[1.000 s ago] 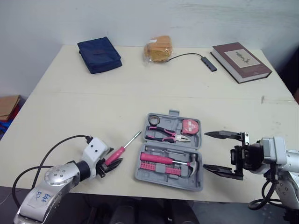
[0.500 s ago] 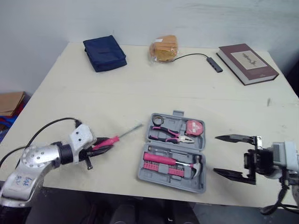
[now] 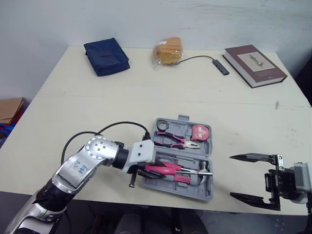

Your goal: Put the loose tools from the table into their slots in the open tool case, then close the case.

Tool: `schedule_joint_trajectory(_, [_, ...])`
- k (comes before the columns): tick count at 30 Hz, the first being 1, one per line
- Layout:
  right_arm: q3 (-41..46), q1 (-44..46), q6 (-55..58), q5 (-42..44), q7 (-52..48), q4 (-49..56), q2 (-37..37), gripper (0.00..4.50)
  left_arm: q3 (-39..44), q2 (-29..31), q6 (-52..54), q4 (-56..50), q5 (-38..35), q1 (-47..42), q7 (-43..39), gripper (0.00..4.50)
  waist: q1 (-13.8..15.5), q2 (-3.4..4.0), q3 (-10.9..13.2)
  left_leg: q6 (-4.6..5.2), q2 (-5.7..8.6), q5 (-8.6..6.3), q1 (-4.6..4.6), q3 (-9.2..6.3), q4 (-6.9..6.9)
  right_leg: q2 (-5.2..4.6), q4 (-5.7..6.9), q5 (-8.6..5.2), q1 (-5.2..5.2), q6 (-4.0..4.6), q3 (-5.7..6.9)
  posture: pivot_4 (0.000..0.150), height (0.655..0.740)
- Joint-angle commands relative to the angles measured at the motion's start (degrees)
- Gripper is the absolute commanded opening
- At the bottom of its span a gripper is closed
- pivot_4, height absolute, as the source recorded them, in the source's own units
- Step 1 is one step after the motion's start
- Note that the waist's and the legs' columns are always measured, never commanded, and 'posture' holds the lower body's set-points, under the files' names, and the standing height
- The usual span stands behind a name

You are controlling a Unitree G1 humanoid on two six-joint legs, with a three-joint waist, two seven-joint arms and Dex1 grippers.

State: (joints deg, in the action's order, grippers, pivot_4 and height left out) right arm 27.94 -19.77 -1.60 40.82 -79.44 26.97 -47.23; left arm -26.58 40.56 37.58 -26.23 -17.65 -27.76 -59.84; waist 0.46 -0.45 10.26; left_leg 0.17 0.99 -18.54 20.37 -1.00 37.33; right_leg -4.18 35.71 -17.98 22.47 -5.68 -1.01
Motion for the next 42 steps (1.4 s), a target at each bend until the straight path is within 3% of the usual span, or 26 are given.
schedule_joint_trajectory(1, [1.9, -0.45, 0.17, 0.65, 1.65, 2.52, 0.44, 4.5, -2.93, -0.23, 1.28, -1.22, 2.27, -1.62, -0.45, 0.57, -0.05, 0.0, 0.0, 0.0, 0.0, 0.0, 0.0, 0.01, 0.03, 0.0, 0.0, 0.0, 0.0, 0.0, -0.01, 0.15, 0.74])
schedule_joint_trajectory(13, [1.9, -0.84, -0.28, -0.42, 2.79, 2.68, 0.19, 4.5, -3.72, -1.9, 0.88, 0.24, 3.62, 0.01, -0.4, 0.57, 0.06, -0.02, 0.01, 0.0, 0.0, 0.0, 0.0, 0.01, 0.05, -0.01, 0.0, 0.0, 0.0, -0.01, -0.03, 0.15, 0.74])
schedule_joint_trajectory(15, [2.04, -0.9, -0.48, -0.48, 2.46, 2.26, 0.19, 4.5, -3.5, -2.77, 1.0, 0.58, 3.36, 0.59, -0.14, 1.61, 0.11, -0.02, 0.01, 0.0, 0.0, 0.0, 0.0, 0.0, 0.06, -0.01, 0.0, 0.0, 0.0, -0.01, -0.03, 0.15, 0.74])
schedule_joint_trajectory(21, [1.83, -0.91, -0.9, -1.14, 2.17, 1.32, 0.49, 4.5, -0.09, -4.73, -3.93, 1.79, 0.85, 1.4, -1.89, 4.21, 0.25, -0.02, 0.01, 0.0, 0.0, 0.0, 0.0, 0.01, 0.1, -0.01, 0.01, 0.0, -0.01, -0.01, -0.03, 0.15, 0.74])
schedule_joint_trajectory(25, [1.78, -1.09, -0.82, -1.28, 2.63, 1.36, 0.72, 4.5, 4.8, -8.39, -15.5, 4.68, -1.91, 4.36, -3.63, 4.21, 0.33, -0.01, 0.01, -0.02, -0.01, 0.01, 0.0, 0.0, 0.1, -0.02, 0.0, 0.0, -0.01, -0.01, -0.02, 0.15, 0.74])
schedule_joint_trajectory(28, [1.85, -1.49, -0.77, -1.53, 3.13, 1.51, 1.05, 4.5, 6.4, -11.19, -24.53, 7.68, -4.61, 7.75, -8.23, 3.37, 0.32, 0.01, 0.0, -0.03, -0.01, 0.02, 0.0, 0.01, 0.1, -0.02, -0.01, 0.0, -0.01, -0.01, -0.02, 0.15, 0.74])
schedule_joint_trajectory(31, [1.8, -1.88, -0.78, -1.73, 3.31, 1.71, 1.28, 4.5, 6.44, -12.02, -27.97, 10.38, -4.22, 10.06, -9.74, 1.98, 0.39, 0.0, 0.0, -0.1, -0.01, 0.06, 0.0, 0.02, 0.11, -0.02, -0.03, 0.0, -0.01, -0.01, -0.01, 0.15, 0.74])
schedule_joint_trajectory(35, [2.13, -3.58, -1.86, -1.92, 1.91, 0.99, 1.82, 4.5, 3.6, -12.68, -33.45, 15.11, 1.92, 10.92, -8.92, 0.08, 0.76, 0.01, 0.0, -0.02, 0.0, 0.01, -0.03, 0.03, 0.11, -0.02, -0.02, 0.01, -0.04, -0.01, -0.02, 0.15, 0.74])
schedule_joint_trajectory(42, [1.88, -6.06, -6.72, -3.27, -0.96, -3.49, 3.87, 4.5, 1.24, -12.78, -35.86, 19.57, 6.44, 11.22, -8.98, 0.03, 0.82, 0.0, -0.01, 0.03, 0.0, -0.02, -0.02, 0.04, 0.1, -0.02, -0.04, 0.02, -0.03, -0.03, -0.02, 0.15, 0.74])
